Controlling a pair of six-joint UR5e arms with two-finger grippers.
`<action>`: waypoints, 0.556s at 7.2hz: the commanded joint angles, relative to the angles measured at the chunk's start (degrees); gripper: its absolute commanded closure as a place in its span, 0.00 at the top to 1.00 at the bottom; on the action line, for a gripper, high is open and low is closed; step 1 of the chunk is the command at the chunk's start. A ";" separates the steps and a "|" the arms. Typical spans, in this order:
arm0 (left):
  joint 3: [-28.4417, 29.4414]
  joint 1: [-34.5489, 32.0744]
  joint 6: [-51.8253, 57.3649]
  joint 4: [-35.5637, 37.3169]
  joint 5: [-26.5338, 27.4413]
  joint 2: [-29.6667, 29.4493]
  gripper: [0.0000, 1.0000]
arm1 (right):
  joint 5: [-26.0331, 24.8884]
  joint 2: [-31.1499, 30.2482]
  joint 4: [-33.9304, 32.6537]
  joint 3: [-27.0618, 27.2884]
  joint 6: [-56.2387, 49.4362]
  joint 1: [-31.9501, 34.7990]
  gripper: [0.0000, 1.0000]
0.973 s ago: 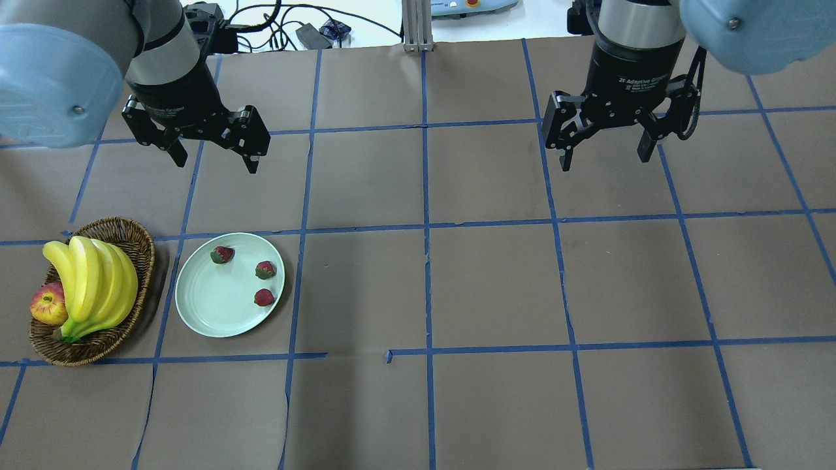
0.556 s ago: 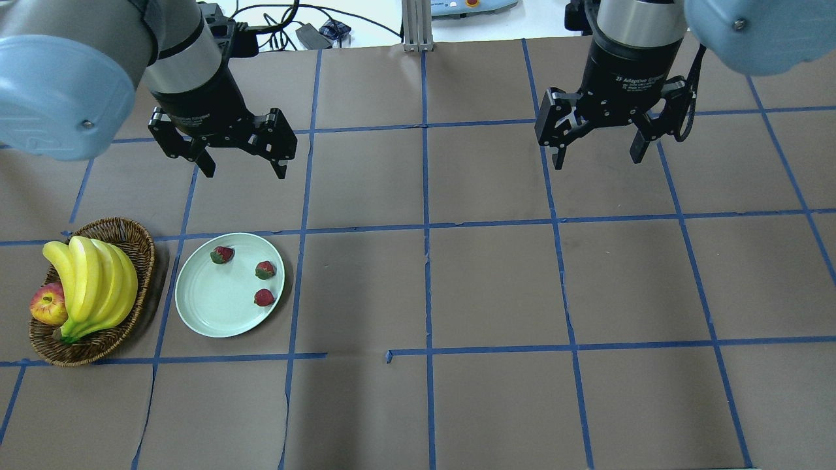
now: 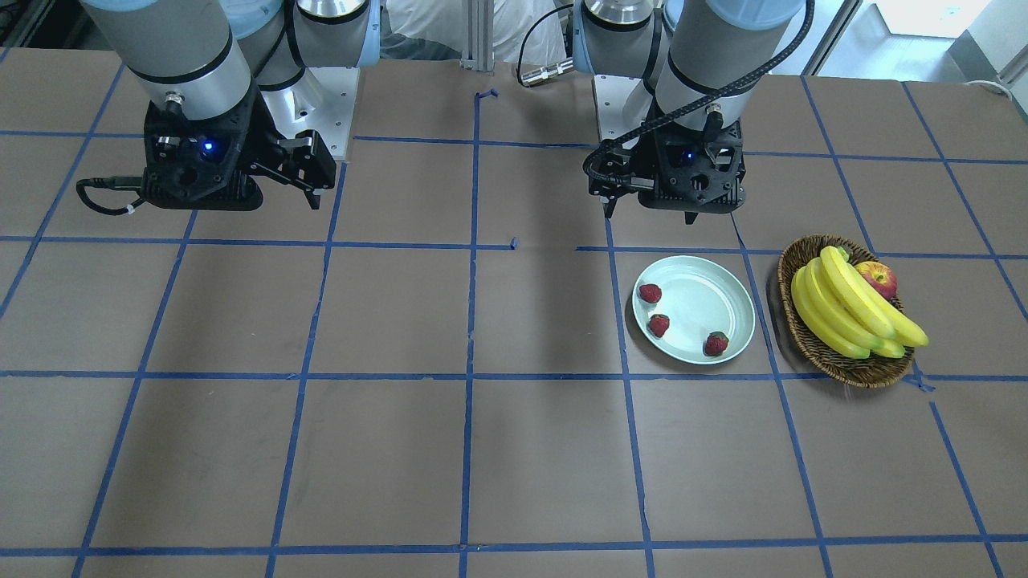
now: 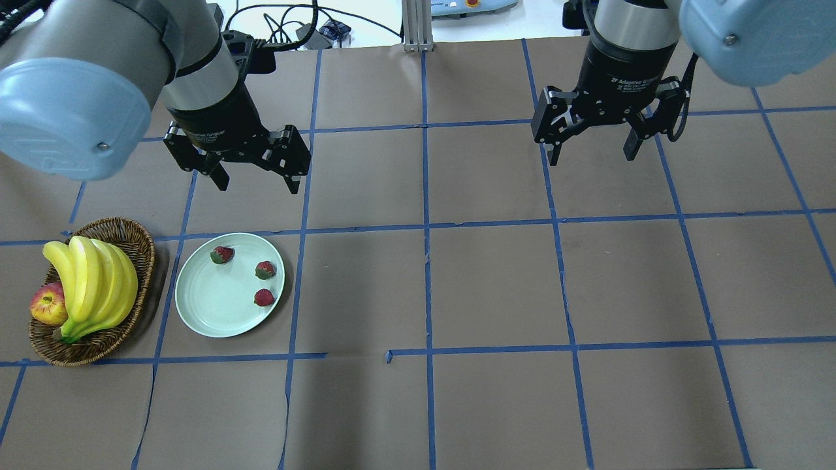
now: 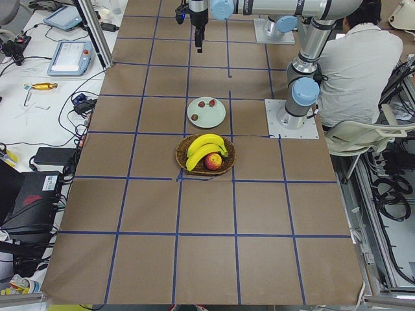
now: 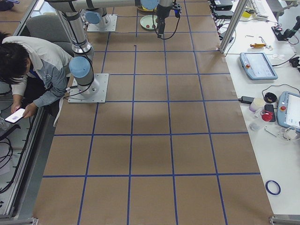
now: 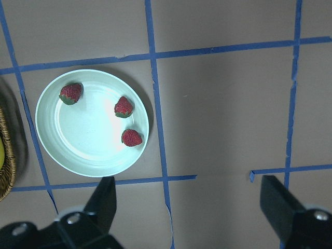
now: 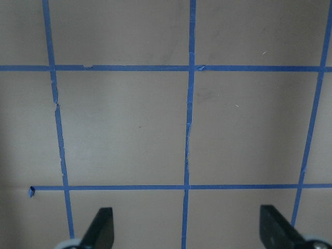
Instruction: Collect all strawberries into plate
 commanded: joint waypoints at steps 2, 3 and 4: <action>0.21 0.10 0.03 -1.24 0.09 0.68 1.00 | 0.06 0.17 -1.56 0.69 -0.63 -0.20 1.00; 0.12 0.01 0.03 -1.24 0.00 0.94 1.00 | 0.14 0.34 -1.66 0.77 -0.55 -0.12 1.00; 0.12 -0.08 -0.06 -1.15 0.17 0.94 1.00 | 0.14 0.34 -1.75 0.86 -0.46 -0.11 1.00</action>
